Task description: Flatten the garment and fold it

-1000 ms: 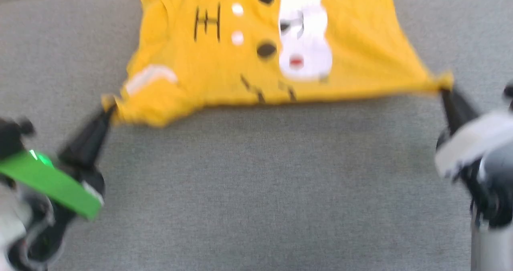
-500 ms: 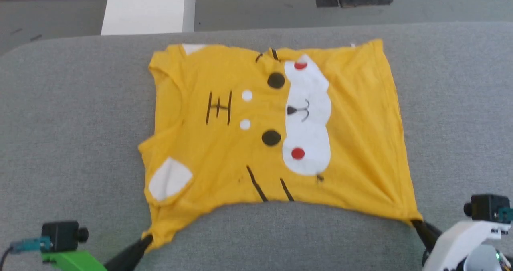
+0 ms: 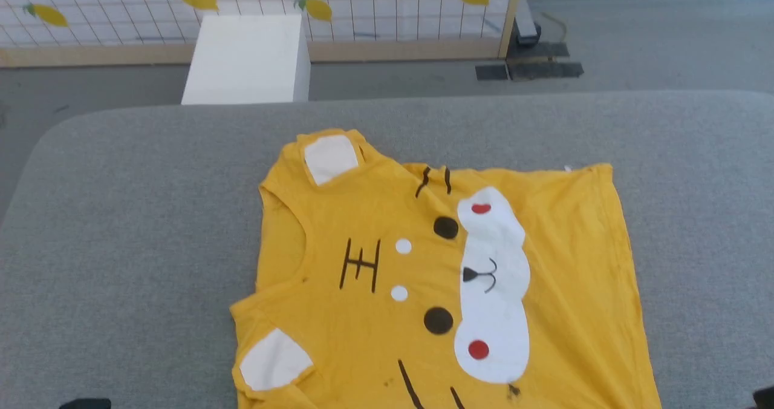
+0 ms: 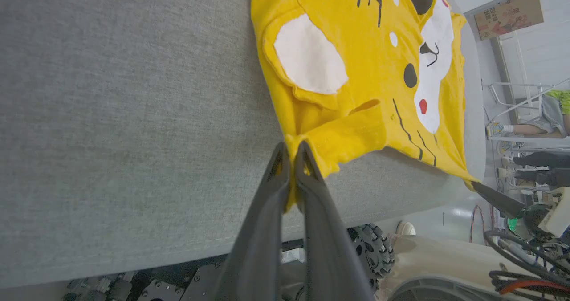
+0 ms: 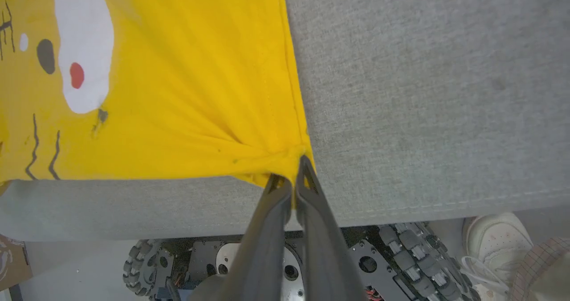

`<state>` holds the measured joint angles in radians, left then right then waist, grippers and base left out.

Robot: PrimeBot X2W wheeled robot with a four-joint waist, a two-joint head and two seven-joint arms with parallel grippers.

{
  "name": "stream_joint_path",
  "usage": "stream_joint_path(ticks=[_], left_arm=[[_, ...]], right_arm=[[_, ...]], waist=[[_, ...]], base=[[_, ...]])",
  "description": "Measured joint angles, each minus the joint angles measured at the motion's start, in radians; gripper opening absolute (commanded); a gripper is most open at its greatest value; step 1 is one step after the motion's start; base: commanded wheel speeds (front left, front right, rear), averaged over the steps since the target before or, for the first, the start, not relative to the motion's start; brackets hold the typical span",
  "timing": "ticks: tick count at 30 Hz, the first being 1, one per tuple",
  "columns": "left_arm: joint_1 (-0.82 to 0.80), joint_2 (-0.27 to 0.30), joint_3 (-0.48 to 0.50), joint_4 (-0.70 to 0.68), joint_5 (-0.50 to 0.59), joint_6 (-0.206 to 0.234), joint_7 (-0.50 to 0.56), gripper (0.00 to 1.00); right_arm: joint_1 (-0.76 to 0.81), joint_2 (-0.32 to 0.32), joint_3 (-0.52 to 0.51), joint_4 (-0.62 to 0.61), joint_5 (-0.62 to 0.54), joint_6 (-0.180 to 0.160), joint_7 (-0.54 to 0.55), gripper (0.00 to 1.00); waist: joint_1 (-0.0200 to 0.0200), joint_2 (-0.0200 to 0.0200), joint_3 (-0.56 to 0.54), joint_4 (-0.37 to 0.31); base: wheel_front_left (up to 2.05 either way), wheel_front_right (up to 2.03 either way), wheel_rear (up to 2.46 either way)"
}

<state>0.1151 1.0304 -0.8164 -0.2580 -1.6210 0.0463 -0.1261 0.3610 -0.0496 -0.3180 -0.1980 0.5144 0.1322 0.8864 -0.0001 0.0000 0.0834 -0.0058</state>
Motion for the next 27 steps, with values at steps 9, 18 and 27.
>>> stream_joint_path(ticks=[9, 18, 27], left_arm=[[0.115, 0.049, -0.011, -0.118, -0.04, 0.028, -0.052, 0.0], [0.09, 0.045, 0.039, -0.164, 0.047, 0.047, -0.097, 0.0], [-0.099, 0.008, 0.118, -0.091, 0.183, 0.034, -0.113, 0.0]], right_arm=[[0.126, 0.0, -0.042, -0.029, 0.103, 0.0, 0.049, 0.0], [0.095, -0.001, -0.019, -0.099, 0.072, 0.0, -0.026, 0.0], [-0.115, -0.029, 0.044, -0.093, -0.032, 0.0, -0.156, 0.0]], waist=[[0.0, 0.0, -0.088, 0.033], [0.0, 0.0, -0.084, 0.043], [0.0, 0.0, -0.01, 0.024]], base=[[0.0, 0.0, 0.0], [0.0, 0.0, 0.0], [0.0, 0.0, 0.0]])
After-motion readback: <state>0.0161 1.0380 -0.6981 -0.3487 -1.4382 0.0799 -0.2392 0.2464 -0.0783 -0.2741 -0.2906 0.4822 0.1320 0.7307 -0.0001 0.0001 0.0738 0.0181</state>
